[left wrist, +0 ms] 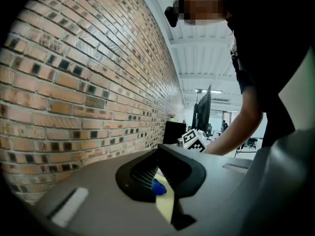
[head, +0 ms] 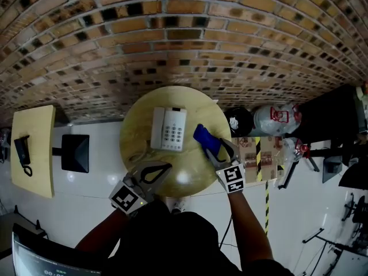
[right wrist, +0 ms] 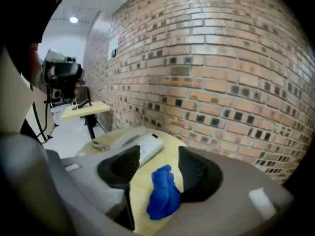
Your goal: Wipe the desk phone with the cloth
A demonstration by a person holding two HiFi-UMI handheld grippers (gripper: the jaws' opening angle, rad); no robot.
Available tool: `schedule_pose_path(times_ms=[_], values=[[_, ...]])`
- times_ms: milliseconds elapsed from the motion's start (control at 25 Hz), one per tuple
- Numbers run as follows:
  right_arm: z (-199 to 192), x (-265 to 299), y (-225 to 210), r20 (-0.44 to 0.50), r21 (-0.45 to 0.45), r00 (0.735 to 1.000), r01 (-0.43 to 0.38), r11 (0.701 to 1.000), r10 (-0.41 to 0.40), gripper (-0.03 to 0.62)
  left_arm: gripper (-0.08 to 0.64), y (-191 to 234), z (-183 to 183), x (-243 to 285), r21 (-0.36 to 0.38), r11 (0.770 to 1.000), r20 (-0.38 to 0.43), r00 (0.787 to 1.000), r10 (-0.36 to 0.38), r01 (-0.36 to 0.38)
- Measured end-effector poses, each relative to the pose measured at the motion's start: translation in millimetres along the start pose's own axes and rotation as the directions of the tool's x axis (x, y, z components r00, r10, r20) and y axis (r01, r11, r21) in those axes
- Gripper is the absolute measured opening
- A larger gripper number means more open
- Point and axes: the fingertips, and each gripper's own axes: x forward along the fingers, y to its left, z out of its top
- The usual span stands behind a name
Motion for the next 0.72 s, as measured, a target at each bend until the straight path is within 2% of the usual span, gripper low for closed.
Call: schedule_pose_path(times_ms=[120,240,400,520,560,720], values=[[24.0,-40.5,35.7,0.095,0.013,0.993,-0.064,0.998,0.063,0.236,0.002,-21.9,4.4,-7.2,0.018,1.0,0.01,1.0,0.007,-0.007],[42.1,-73.6,73.1,0.177,0.03,0.975,-0.139,0.99,0.131,0.235,0.002,-44.5,3.8,-15.1,0.022,1.0,0.012,1.0,0.012,-0.012],[66.2,-115.3,120.8,0.278,0.077,0.936,-0.244,0.967,0.214,0.233,0.002,-71.5,0.8,-26.8,0.016,1.0,0.011,1.0,0.025,-0.025],[85.9,-144.8,145.3,0.345,0.062,0.899,-0.31,0.949,0.271,0.221,0.002,-87.0,7.5,-37.6,0.021,0.999,0.029,0.999,0.044,-0.044],[92.4,-154.1,151.1,0.365,0.053,0.886,-0.324,0.944,0.284,0.209,0.002,-92.3,11.1,-41.5,0.027,0.998,0.036,0.998,0.048,-0.049],[114.6,-188.5,165.9,0.432,0.032,0.841,-0.375,0.927,0.325,0.042,0.002,-114.9,25.1,-54.2,0.055,0.997,0.065,0.996,0.055,-0.059]])
